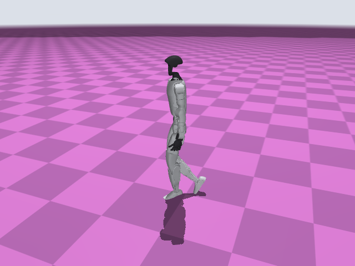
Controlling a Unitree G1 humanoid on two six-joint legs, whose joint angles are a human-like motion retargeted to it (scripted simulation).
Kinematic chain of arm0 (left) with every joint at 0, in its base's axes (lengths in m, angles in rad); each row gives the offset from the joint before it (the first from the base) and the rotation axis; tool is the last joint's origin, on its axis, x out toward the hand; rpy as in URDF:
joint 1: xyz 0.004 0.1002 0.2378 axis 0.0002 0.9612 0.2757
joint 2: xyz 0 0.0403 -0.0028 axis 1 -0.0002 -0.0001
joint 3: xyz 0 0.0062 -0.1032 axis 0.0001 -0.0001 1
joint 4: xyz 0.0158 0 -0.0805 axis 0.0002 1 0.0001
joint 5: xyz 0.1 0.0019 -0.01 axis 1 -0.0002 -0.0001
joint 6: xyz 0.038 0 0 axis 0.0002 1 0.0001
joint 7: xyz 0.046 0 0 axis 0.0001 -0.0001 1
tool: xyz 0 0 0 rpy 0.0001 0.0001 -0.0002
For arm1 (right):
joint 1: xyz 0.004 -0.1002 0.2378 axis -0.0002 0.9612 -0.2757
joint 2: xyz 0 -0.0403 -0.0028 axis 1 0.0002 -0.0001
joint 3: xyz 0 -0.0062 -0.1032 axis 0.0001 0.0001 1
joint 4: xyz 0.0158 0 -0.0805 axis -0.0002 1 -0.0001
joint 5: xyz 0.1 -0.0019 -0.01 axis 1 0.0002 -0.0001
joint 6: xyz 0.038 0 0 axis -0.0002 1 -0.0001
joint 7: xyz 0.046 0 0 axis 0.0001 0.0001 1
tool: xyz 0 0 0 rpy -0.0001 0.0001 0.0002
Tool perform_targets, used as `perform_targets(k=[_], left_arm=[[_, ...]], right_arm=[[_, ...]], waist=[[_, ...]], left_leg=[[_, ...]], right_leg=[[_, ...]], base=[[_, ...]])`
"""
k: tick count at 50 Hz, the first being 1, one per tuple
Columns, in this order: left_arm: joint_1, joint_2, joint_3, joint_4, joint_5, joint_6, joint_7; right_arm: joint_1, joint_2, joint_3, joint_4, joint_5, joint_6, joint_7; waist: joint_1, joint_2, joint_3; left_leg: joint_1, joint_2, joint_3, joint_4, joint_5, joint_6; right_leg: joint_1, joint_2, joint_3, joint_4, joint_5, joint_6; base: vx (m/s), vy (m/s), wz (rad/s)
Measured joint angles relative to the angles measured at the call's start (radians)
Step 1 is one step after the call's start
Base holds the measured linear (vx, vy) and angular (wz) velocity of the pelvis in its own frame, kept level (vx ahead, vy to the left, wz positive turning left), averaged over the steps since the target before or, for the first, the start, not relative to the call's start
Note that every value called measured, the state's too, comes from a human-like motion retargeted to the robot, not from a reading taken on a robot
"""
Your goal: Walk run
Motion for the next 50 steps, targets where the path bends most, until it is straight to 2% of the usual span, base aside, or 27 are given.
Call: perform_targets(k=[1,2,3,5,7,10,12,15,17,20,22,23,25,27,28,31,34,37,40,41,42,43,45,46,47,48,50], left_arm=[[-0.019,0.012,-0.059,-0.063,0.076,-0.006,0.004],[-0.04,0.029,-0.111,-0.121,0.146,-0.026,0.002],[-0.066,0.054,-0.148,-0.173,0.2,-0.071,-0.011],[-0.122,0.102,-0.232,-0.262,0.271,-0.148,-0.003],[-0.171,0.148,-0.291,-0.324,0.288,-0.19,0.041],[-0.217,0.173,-0.304,-0.375,0.306,-0.222,0.118],[-0.218,0.172,-0.27,-0.389,0.286,-0.223,0.146],[-0.176,0.13,-0.17,-0.369,0.225,-0.194,0.176],[-0.131,0.084,-0.092,-0.327,0.131,-0.149,0.184],[-0.03,0.019,-0.011,-0.266,-0.09,-0.088,0.06],[0.052,-0.007,-0.011,-0.242,-0.273,-0.075,-0.077],[0.088,-0.022,-0.018,-0.238,-0.341,-0.072,-0.119],[0.143,-0.063,-0.011,-0.251,-0.43,-0.096,-0.14],[0.181,-0.096,0.01,-0.299,-0.448,-0.142,-0.129],[0.203,-0.114,0.015,-0.336,-0.449,-0.163,-0.118],[0.244,-0.157,0.034,-0.453,-0.468,-0.221,-0.077],[0.257,-0.161,0.028,-0.587,-0.541,-0.283,-0.063],[0.263,-0.148,0.003,-0.73,-0.603,-0.323,-0.078],[0.252,-0.15,-0.024,-0.863,-0.645,-0.347,-0.07],[0.246,-0.151,-0.032,-0.904,-0.659,-0.353,-0.07],[0.241,-0.15,-0.041,-0.944,-0.671,-0.358,-0.071],[0.237,-0.149,-0.054,-0.98,-0.681,-0.361,-0.071],[0.22,-0.141,-0.094,-1.033,-0.708,-0.359,-0.068],[0.195,-0.137,-0.112,-1.047,-0.729,-0.352,-0.078],[0.167,-0.133,-0.131,-1.063,-0.751,-0.345,-0.092],[0.134,-0.128,-0.148,-1.082,-0.774,-0.338,-0.11],[0.075,-0.118,-0.192,-1.124,-0.823,-0.325,-0.148]], right_arm=[[0.023,0.01,-0.012,0.023,-0.01,-0.006,-0.003],[0.041,0.018,-0.017,0.043,-0.021,-0.01,-0.003],[0.051,0.023,-0.008,0.059,-0.033,-0.01,0.001],[0.076,0.039,0.002,0.078,-0.059,-0.003,0.008],[0.094,0.054,0.026,0.081,-0.08,0.003,0.001],[0.116,0.076,0.058,0.067,-0.106,0.0,-0.017],[0.114,0.083,0.069,0.043,-0.123,-0.002,-0.022],[0.113,0.085,0.082,-0.025,-0.132,0.004,-0.035],[0.095,0.07,0.098,-0.088,-0.117,0.006,-0.059],[0.069,0.061,0.105,-0.199,-0.107,0.002,-0.123],[0.065,0.061,0.111,-0.274,-0.091,-0.027,-0.178],[0.063,0.059,0.113,-0.305,-0.074,-0.049,-0.203],[0.051,0.054,0.144,-0.375,-0.021,-0.087,-0.236],[0.031,0.048,0.167,-0.447,0.016,-0.112,-0.246],[0.025,0.045,0.173,-0.488,0.027,-0.126,-0.247],[0.026,0.035,0.204,-0.641,0.079,-0.177,-0.26],[0.052,0.032,0.26,-0.82,0.167,-0.233,-0.299],[0.091,0.039,0.287,-0.977,0.236,-0.292,-0.316],[0.113,0.039,0.319,-1.052,0.273,-0.339,-0.284],[0.118,0.031,0.337,-1.055,0.281,-0.35,-0.265],[0.125,0.022,0.355,-1.057,0.284,-0.361,-0.242],[0.136,0.01,0.374,-1.055,0.28,-0.373,-0.215],[0.182,-0.029,0.409,-1.055,0.257,-0.387,-0.167],[0.206,-0.051,0.423,-1.051,0.241,-0.384,-0.159],[0.226,-0.067,0.433,-1.044,0.228,-0.383,-0.15],[0.237,-0.071,0.438,-1.033,0.219,-0.383,-0.141],[0.272,-0.071,0.424,-1.014,0.227,-0.38,-0.119]], waist=[[-0.149,0.04,-0.024],[-0.228,0.067,-0.037],[-0.169,0.068,-0.027],[-0.251,0.083,-0.036],[-0.294,0.072,-0.039],[-0.339,0.031,-0.035],[-0.335,-0.006,-0.007],[-0.358,-0.023,0.04],[-0.375,-0.023,0.044],[-0.428,-0.016,0.007],[-0.446,0.033,-0.008],[-0.45,0.039,-0.005],[-0.444,0.005,-0.01],[-0.413,-0.031,-0.014],[-0.392,-0.037,-0.012],[-0.315,-0.068,0.012],[-0.216,-0.096,0.04],[-0.126,-0.105,0.073],[-0.087,-0.124,0.105],[-0.076,-0.156,0.115],[-0.069,-0.185,0.12],[-0.069,-0.207,0.116],[-0.129,-0.196,0.1],[-0.169,-0.192,0.101],[-0.198,-0.178,0.097],[-0.203,-0.144,0.084],[-0.216,-0.076,0.063]], left_leg=[[0.033,-0.03,-0.212,-0.033,0.0,0.0],[0.058,-0.048,-0.348,-0.054,0.0,0.0],[0.067,-0.043,-0.332,-0.052,0.001,0.0],[0.086,-0.071,-0.513,-0.057,0.004,0.0],[0.105,-0.104,-0.628,-0.052,0.0,0.0],[0.166,-0.159,-0.764,-0.046,-0.018,0.0],[0.234,-0.191,-0.801,-0.045,-0.031,0.0],[0.346,-0.217,-0.845,-0.034,-0.019,0.0],[0.388,-0.24,-0.827,-0.024,0.052,-0.018],[0.375,-0.23,-0.78,0.069,0.268,-0.156],[0.302,-0.193,-0.734,0.243,0.486,-0.317],[0.249,-0.183,-0.695,0.369,0.561,-0.382],[0.126,-0.144,-0.531,0.61,0.695,-0.446],[0.019,-0.128,-0.442,0.726,0.61,-0.355],[-0.032,-0.119,-0.402,0.756,0.524,-0.301],[-0.207,-0.124,-0.326,0.772,0.354,-0.214],[-0.325,-0.097,-0.233,0.603,0.241,-0.148],[-0.358,-0.11,-0.178,0.293,0.173,-0.083],[-0.308,-0.143,-0.153,0.038,0.127,-0.068],[-0.284,-0.124,-0.107,0.035,0.168,-0.027],[-0.255,-0.109,-0.071,0.047,0.155,0.0],[-0.216,-0.102,-0.058,0.092,0.034,0.0],[-0.221,-0.069,-0.187,0.215,-0.07,0.0],[-0.231,-0.117,-0.296,0.272,-0.105,0.0],[-0.222,-0.115,-0.344,0.316,-0.139,0.0],[-0.176,-0.017,-0.272,0.334,-0.167,0.0],[-0.121,0.049,-0.292,0.341,-0.206,0.0]], right_leg=[[-0.036,-0.052,-0.15,-0.033,-0.065,-0.003],[-0.072,-0.094,-0.242,-0.059,-0.12,-0.022],[-0.107,-0.113,-0.219,-0.07,-0.156,-0.073],[-0.156,-0.196,-0.296,-0.171,-0.196,-0.084],[-0.205,-0.205,-0.247,-0.327,-0.175,-0.034],[-0.261,-0.217,-0.1,-0.569,-0.152,0.064],[-0.286,-0.216,0.037,-0.693,-0.17,0.101],[-0.287,-0.235,0.104,-0.811,-0.204,0.246],[-0.298,-0.24,0.085,-0.794,-0.167,0.257],[-0.283,-0.231,0.032,-0.709,-0.13,0.244],[-0.264,-0.148,0.177,-0.629,-0.253,0.195],[-0.252,-0.16,0.126,-0.605,-0.284,0.171],[-0.189,-0.213,0.066,-0.616,-0.327,0.152],[-0.135,-0.232,0.048,-0.635,-0.355,0.131],[-0.101,-0.226,0.036,-0.644,-0.375,0.12],[0.0,-0.223,0.008,-0.729,-0.36,0.103],[0.09,-0.196,-0.058,-0.797,-0.322,0.082],[0.192,-0.149,-0.177,-0.841,-0.255,0.079],[0.285,-0.104,-0.221,-0.827,-0.159,0.082],[0.308,-0.104,-0.22,-0.805,-0.092,0.076],[0.327,-0.107,-0.224,-0.773,-0.013,0.076],[0.334,-0.116,-0.236,-0.719,0.089,0.089],[0.294,-0.066,-0.244,-0.554,0.295,0.084],[0.234,-0.092,-0.289,-0.346,0.295,0.048],[0.181,-0.095,-0.31,-0.194,0.295,0.018],[0.143,-0.051,-0.281,-0.152,0.295,0.001],[0.028,0.005,-0.257,-0.075,0.188,-0.028]], base=[[0.64,0.46,7.02],[0.78,0.29,5.87],[0.88,0.02,3.34],[0.95,-0.09,3.46],[0.85,-0.19,3.5],[0.74,-0.27,2.35],[0.93,-0.37,1.07],[0.88,-0.23,0.71],[0.94,-0.16,0.19],[1.16,-0.35,0.56],[1.33,-0.37,0.92],[1.02,-0.27,1.0],[1.04,-0.29,0.89],[1.15,-0.24,0.62],[0.79,-0.15,0.45],[0.89,-0.15,0.32],[0.97,-0.25,0.21],[1.18,-0.27,0.42],[1.14,-0.37,0.47],[1.42,-0.66,0.08],[1.5,-0.71,-0.05],[1.41,-0.49,0.42],[1.46,-0.24,1.36],[1.57,-0.21,1.71],[1.41,-0.17,1.1],[1.28,-0.08,0.6],[1.3,-0.02,0.6]])
